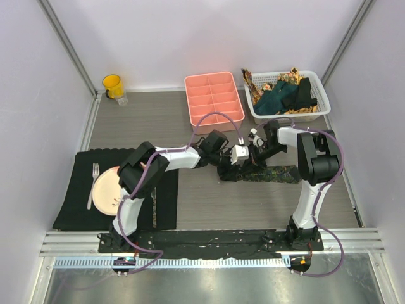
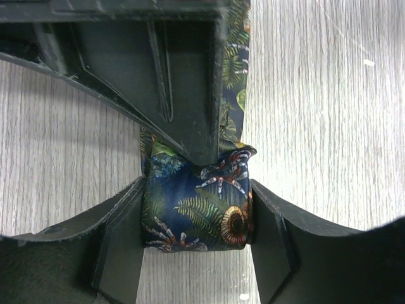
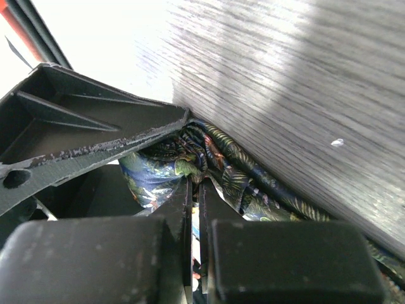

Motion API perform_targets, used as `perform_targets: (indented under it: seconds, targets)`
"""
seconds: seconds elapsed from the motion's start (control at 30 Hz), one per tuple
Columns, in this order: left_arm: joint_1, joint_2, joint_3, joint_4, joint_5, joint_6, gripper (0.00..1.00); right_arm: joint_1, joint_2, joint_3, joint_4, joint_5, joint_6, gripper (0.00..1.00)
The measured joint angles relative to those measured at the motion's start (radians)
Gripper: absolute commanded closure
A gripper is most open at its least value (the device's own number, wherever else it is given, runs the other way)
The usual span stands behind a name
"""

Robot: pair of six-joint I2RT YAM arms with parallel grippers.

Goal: Roll the ties
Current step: Roll the tie at the center of the board.

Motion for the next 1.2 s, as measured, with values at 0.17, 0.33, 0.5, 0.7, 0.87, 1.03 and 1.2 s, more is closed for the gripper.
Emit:
perform_targets:
  seconds: [0.17, 0.33, 0.5, 0.7, 0.87, 1.03, 1.2]
  targets:
    - [0.001, 0.011, -0.001, 0.038, 0.01, -0.049, 0.39, 0.009, -0.004, 0.011, -0.015, 0.036, -0.005, 0.99]
    - [0.002, 0.017, -0.024, 0.109, 0.027, -0.092, 0.38, 0.015, -0.011, 0.014, -0.027, 0.078, -0.011, 0.99]
    - [0.002, 0.017, -0.055, 0.175, 0.036, -0.093, 0.53, 0.019, -0.013, 0.017, -0.039, 0.116, -0.02, 0.99]
    - [-0.002, 0.017, -0.062, 0.191, 0.034, -0.076, 0.72, 0.026, -0.013, 0.027, -0.048, 0.129, -0.036, 0.99]
    - [-0.026, -0.002, -0.045, 0.109, -0.046, -0.006, 0.71, 0.035, 0.022, 0.07, -0.09, 0.129, -0.06, 0.99]
    - [-0.045, -0.034, -0.008, -0.05, -0.15, 0.043, 0.76, 0.078, 0.069, 0.125, -0.11, 0.102, -0.077, 0.99]
    - [-0.047, -0.037, 0.055, -0.214, -0.227, 0.065, 0.86, 0.101, 0.103, 0.164, -0.107, 0.054, -0.098, 0.84]
